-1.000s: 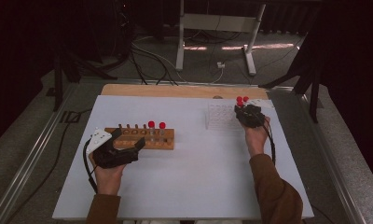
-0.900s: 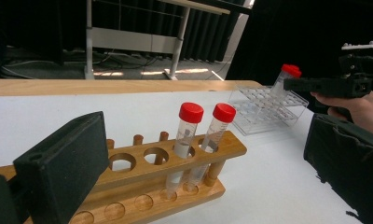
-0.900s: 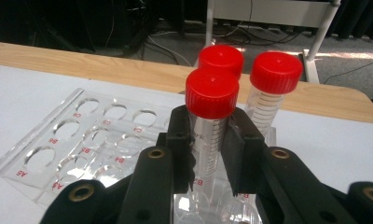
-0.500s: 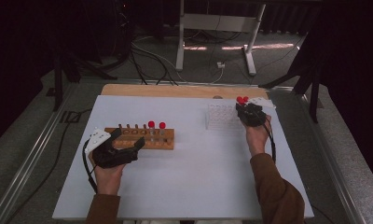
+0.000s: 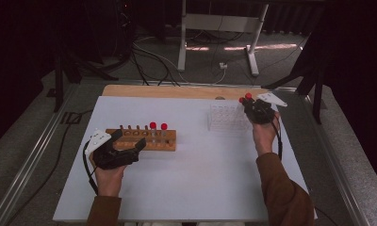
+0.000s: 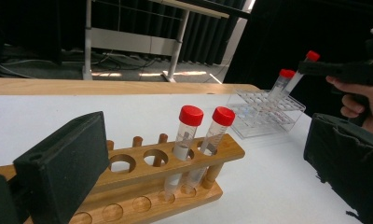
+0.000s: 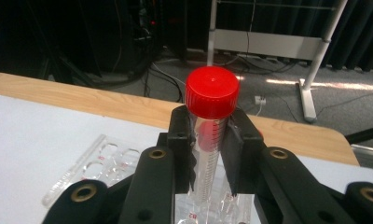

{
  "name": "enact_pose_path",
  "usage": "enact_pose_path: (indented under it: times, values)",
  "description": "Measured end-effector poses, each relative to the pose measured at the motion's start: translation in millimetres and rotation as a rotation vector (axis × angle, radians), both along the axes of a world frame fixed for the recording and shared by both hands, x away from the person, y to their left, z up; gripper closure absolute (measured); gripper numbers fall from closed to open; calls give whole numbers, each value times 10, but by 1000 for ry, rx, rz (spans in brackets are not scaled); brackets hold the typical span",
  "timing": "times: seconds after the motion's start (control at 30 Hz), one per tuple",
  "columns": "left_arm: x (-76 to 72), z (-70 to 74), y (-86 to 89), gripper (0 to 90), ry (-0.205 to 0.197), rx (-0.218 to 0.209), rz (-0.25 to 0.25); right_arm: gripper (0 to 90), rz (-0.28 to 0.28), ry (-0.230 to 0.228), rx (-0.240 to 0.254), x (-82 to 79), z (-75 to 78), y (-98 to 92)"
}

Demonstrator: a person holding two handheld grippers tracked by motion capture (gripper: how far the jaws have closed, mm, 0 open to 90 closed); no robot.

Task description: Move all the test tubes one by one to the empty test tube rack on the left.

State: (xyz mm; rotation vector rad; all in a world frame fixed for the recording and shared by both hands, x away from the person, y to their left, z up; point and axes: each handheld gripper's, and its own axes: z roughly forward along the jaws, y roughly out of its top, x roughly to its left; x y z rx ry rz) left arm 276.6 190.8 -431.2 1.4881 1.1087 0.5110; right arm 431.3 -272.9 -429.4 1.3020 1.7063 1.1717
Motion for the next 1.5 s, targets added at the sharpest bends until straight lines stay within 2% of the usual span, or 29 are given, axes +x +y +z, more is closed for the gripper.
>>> enact_pose_path:
  times: [0.27,0.53,0.87,1.5]
  values:
    - [4,-9,-8,7,3,4,-2,745,44,-13,16,-110,101,-14]
    - [8,-20,-19,7,9,6,-3,745,116,-9,14,-263,142,28]
    - [9,-31,-34,7,12,12,-6,745,206,2,37,-482,125,100]
    - [5,-29,-106,7,13,22,-22,744,363,32,44,-857,-34,235]
